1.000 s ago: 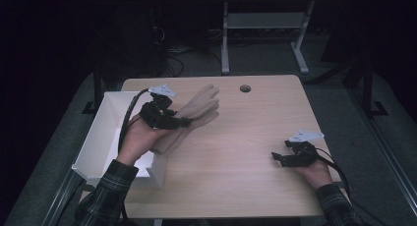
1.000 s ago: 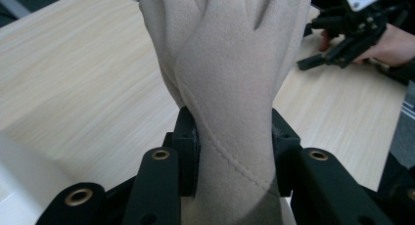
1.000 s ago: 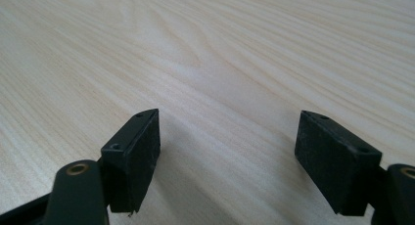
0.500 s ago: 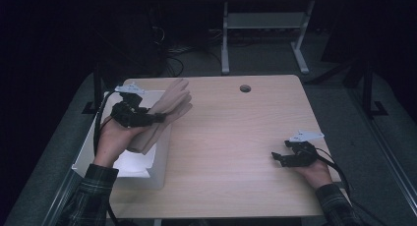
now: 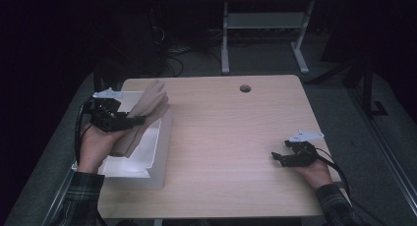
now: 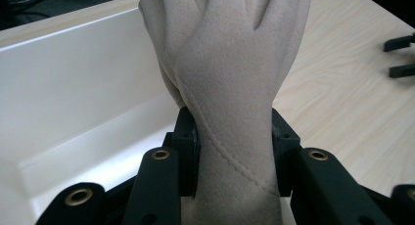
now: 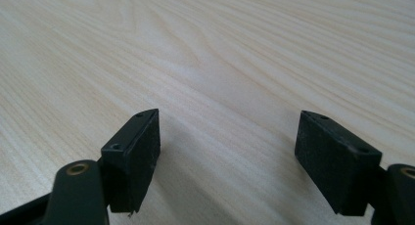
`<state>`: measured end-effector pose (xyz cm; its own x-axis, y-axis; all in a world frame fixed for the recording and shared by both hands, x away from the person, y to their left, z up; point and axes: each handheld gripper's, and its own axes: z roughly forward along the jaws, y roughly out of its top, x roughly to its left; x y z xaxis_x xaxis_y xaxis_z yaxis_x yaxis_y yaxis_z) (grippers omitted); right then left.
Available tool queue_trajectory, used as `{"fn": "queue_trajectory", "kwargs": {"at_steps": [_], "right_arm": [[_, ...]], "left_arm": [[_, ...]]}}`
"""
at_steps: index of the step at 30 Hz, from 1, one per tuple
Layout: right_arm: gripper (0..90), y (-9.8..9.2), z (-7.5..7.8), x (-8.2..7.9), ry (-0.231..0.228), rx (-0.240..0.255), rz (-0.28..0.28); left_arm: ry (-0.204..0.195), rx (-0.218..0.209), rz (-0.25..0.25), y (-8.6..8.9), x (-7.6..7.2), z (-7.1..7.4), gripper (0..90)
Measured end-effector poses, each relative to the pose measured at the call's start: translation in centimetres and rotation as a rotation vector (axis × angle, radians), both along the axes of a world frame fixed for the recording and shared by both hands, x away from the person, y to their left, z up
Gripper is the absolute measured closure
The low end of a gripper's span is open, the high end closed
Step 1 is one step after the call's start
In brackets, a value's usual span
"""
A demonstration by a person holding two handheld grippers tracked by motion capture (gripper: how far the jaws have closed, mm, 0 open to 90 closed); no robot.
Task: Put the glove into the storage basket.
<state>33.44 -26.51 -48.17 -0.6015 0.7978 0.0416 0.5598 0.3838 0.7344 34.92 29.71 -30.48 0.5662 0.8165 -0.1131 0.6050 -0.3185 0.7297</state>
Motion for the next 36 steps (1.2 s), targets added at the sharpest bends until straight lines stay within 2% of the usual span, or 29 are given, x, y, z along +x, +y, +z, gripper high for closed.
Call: {"fn": "queue_trajectory", "kwargs": {"at_steps": [5, 13, 15, 19, 22, 36], "right_arm": [[24.5, 0.0, 0.0, 0.0, 0.0, 0.0, 0.0], [24.5, 0.0, 0.0, 0.0, 0.0, 0.001, 0.0], [24.5, 0.0, 0.0, 0.0, -0.001, 0.001, 0.001], [24.5, 0.0, 0.0, 0.0, -0.001, 0.002, 0.0], [24.5, 0.0, 0.0, 0.0, -0.001, 0.001, 0.0], [24.5, 0.0, 0.0, 0.0, 0.001, 0.002, -0.001]], "left_arm": [[0.002, 0.001, 0.044, 1.3, -0.2, -0.6, 64.9], [0.03, 0.032, 0.084, 2.2, -0.1, -2.8, 64.9], [0.038, 0.028, 0.094, 2.2, -0.1, -3.3, 64.9], [0.051, 0.027, 0.093, 2.2, 0.0, -4.4, 64.8], [0.07, 0.038, 0.083, 2.0, 0.2, -5.8, 64.8], [0.108, 0.082, 0.071, 1.5, 1.1, -9.4, 64.7]]}}
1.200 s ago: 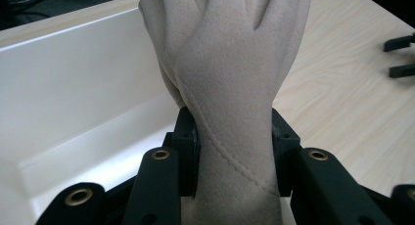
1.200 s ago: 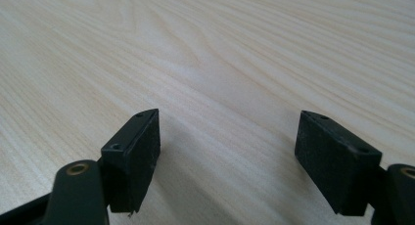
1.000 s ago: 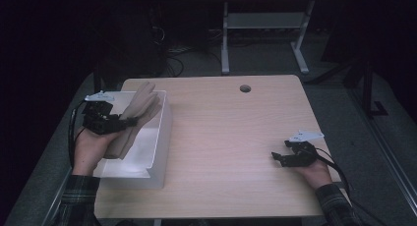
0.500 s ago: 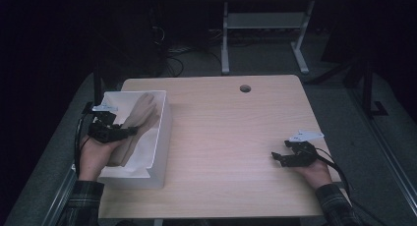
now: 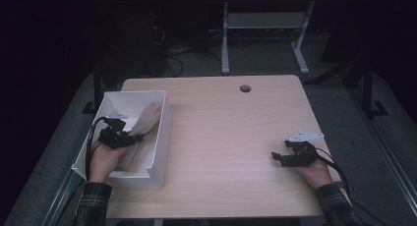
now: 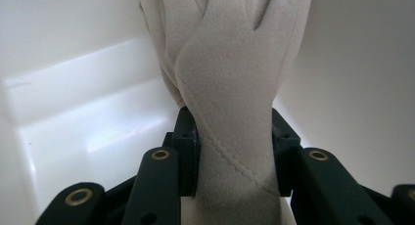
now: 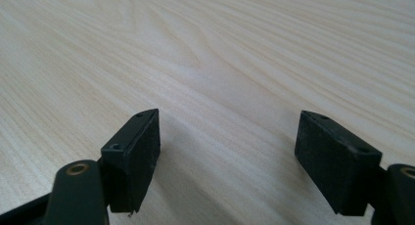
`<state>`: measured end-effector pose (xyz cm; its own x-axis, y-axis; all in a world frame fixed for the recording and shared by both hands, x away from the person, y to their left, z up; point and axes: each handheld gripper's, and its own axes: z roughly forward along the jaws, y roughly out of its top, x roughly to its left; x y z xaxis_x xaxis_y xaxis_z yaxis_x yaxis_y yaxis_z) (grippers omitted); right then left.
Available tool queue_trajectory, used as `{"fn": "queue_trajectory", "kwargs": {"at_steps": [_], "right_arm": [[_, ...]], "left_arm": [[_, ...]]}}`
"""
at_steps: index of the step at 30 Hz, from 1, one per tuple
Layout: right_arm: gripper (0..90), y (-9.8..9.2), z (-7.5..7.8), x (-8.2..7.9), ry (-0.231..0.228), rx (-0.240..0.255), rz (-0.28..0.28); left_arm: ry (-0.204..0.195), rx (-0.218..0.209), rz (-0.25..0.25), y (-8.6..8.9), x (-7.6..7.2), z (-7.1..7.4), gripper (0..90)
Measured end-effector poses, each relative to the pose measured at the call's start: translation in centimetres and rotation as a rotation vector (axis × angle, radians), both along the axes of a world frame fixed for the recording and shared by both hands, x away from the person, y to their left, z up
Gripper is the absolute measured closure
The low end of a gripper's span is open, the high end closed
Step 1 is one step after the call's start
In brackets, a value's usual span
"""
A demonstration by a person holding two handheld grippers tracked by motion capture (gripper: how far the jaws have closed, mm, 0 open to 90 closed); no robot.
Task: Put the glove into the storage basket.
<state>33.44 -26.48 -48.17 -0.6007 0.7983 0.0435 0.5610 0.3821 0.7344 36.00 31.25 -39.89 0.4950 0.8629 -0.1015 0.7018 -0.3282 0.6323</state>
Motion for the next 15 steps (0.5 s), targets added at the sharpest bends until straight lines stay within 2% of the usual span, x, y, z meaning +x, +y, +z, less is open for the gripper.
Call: {"fn": "queue_trajectory", "kwargs": {"at_steps": [8, 15], "right_arm": [[24.5, 0.0, 0.0, 0.0, 0.0, 0.0, 0.0], [24.5, 0.0, 0.0, 0.0, -0.007, -0.002, 0.004]], "left_arm": [[0.021, 0.034, -0.01, -0.3, 0.3, -1.3, 64.6], [0.072, 0.052, -0.041, -0.8, 0.7, -2.3, 63.3]]}}
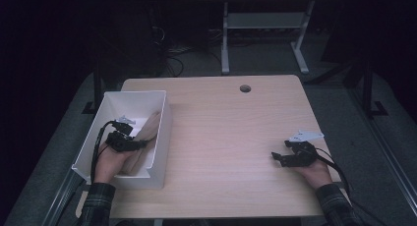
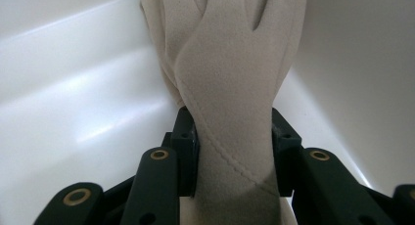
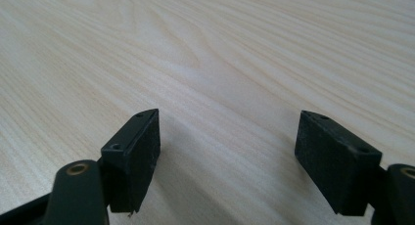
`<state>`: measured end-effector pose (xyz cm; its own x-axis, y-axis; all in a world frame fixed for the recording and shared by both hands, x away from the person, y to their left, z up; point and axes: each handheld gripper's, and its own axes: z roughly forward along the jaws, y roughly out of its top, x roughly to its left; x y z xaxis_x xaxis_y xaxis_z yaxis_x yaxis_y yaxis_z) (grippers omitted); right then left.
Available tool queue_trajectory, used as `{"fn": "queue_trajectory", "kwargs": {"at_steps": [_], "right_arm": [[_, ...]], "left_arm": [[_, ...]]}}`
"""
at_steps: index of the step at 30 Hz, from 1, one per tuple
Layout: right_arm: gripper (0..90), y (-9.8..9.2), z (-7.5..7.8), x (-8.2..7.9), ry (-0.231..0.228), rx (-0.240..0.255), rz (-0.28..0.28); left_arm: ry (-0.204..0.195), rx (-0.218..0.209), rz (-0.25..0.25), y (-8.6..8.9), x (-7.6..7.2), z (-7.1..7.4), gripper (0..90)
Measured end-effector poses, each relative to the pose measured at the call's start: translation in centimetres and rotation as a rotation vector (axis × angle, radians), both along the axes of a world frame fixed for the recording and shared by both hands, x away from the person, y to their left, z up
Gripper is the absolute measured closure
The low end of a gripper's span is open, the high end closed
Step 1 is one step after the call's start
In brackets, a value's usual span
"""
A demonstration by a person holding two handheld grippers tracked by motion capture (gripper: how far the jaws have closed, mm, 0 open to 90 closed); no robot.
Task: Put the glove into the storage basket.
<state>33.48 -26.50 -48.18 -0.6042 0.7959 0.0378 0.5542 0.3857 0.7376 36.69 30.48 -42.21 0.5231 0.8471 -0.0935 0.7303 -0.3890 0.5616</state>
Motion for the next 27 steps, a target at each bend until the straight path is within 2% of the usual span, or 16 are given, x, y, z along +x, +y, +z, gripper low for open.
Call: {"fn": "queue_trajectory", "kwargs": {"at_steps": [4, 5, 8, 10, 13, 16, 17, 19, 27], "right_arm": [[24.5, 0.0, 0.0, 0.0, -0.001, -0.002, 0.002], [24.5, 0.0, 0.0, 0.0, -0.001, -0.002, 0.003], [24.5, 0.0, 0.0, 0.0, -0.001, -0.002, 0.003], [24.5, 0.0, 0.0, 0.0, -0.001, -0.002, 0.003], [24.5, 0.0, 0.0, 0.0, -0.001, -0.002, 0.003], [24.5, 0.0, 0.0, 0.0, -0.001, -0.002, 0.002], [24.5, 0.0, 0.0, 0.0, -0.001, -0.002, 0.002], [24.5, 0.0, 0.0, 0.0, -0.001, -0.002, 0.002], [24.5, 0.0, 0.0, 0.0, -0.001, -0.002, 0.003]], "left_arm": [[0.019, 0.024, -0.003, -0.3, 0.1, -0.4, 57.2], [0.047, 0.029, -0.015, -0.3, 0.3, -0.7, 48.9], [0.058, 0.053, -0.023, -0.5, 0.4, -1.0, 39.7], [0.052, 0.055, -0.045, -0.8, 0.4, -1.1, 30.1], [0.051, 0.025, -0.05, -0.6, 0.4, -0.9, 21.1], [0.037, 0.004, -0.043, -0.2, 0.4, -0.5, 18.1], [0.021, -0.021, -0.033, -0.2, 0.3, 0.0, 18.1], [0.014, -0.027, -0.033, -0.2, 0.3, 0.3, 18.1], [-0.059, -0.055, -0.043, -0.4, 0.1, 3.2, 18.0]]}}
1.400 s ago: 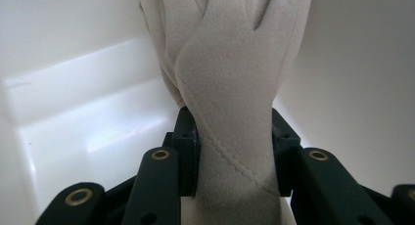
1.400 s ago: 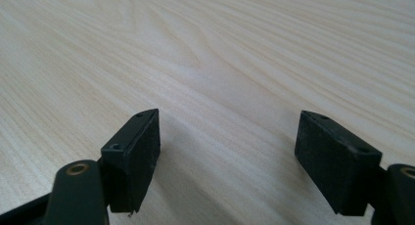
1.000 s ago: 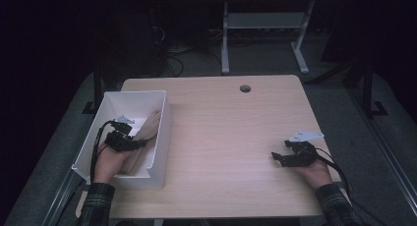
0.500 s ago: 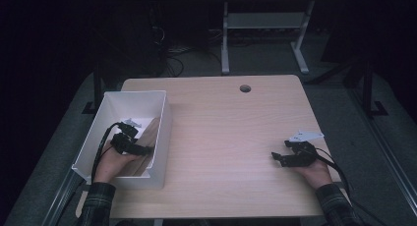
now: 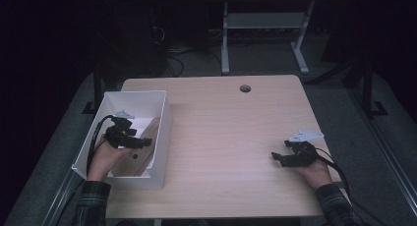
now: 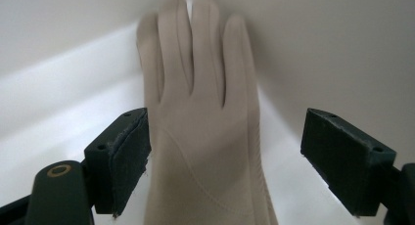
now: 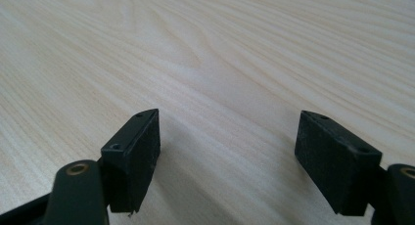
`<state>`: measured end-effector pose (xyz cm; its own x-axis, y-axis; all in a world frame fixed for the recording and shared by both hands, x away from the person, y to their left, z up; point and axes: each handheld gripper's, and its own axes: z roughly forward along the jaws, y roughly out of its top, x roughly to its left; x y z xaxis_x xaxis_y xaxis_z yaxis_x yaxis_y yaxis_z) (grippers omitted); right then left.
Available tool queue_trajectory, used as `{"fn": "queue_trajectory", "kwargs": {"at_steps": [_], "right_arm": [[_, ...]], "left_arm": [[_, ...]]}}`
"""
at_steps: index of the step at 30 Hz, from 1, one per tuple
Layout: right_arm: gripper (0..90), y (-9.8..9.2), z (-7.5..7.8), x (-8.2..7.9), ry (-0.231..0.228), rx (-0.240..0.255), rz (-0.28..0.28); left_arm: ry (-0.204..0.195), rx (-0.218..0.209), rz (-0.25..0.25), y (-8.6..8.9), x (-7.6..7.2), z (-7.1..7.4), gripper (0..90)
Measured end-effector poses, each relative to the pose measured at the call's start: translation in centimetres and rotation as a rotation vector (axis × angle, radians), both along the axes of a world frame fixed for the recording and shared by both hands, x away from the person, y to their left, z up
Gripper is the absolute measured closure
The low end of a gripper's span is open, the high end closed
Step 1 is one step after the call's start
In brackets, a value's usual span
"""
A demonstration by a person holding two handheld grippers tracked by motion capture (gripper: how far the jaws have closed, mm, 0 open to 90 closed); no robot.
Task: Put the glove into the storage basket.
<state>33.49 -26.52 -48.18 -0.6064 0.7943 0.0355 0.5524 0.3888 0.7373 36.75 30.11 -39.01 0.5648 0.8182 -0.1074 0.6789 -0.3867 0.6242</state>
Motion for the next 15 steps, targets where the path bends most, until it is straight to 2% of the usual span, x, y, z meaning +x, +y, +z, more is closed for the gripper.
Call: {"fn": "queue_trajectory", "kwargs": {"at_steps": [3, 11, 15], "right_arm": [[24.5, 0.0, 0.0, 0.0, 0.0, 0.0, 0.0], [24.5, 0.0, 0.0, 0.0, 0.0, 0.001, 0.0], [24.5, 0.0, 0.0, 0.0, 0.0, 0.0, 0.0]], "left_arm": [[-0.014, -0.002, -0.005, 0.0, 0.0, 1.0, 18.0], [-0.051, -0.055, -0.016, 0.1, 0.0, 3.2, 18.1], [-0.059, -0.056, -0.016, 0.1, 0.1, 4.4, 18.1]]}}
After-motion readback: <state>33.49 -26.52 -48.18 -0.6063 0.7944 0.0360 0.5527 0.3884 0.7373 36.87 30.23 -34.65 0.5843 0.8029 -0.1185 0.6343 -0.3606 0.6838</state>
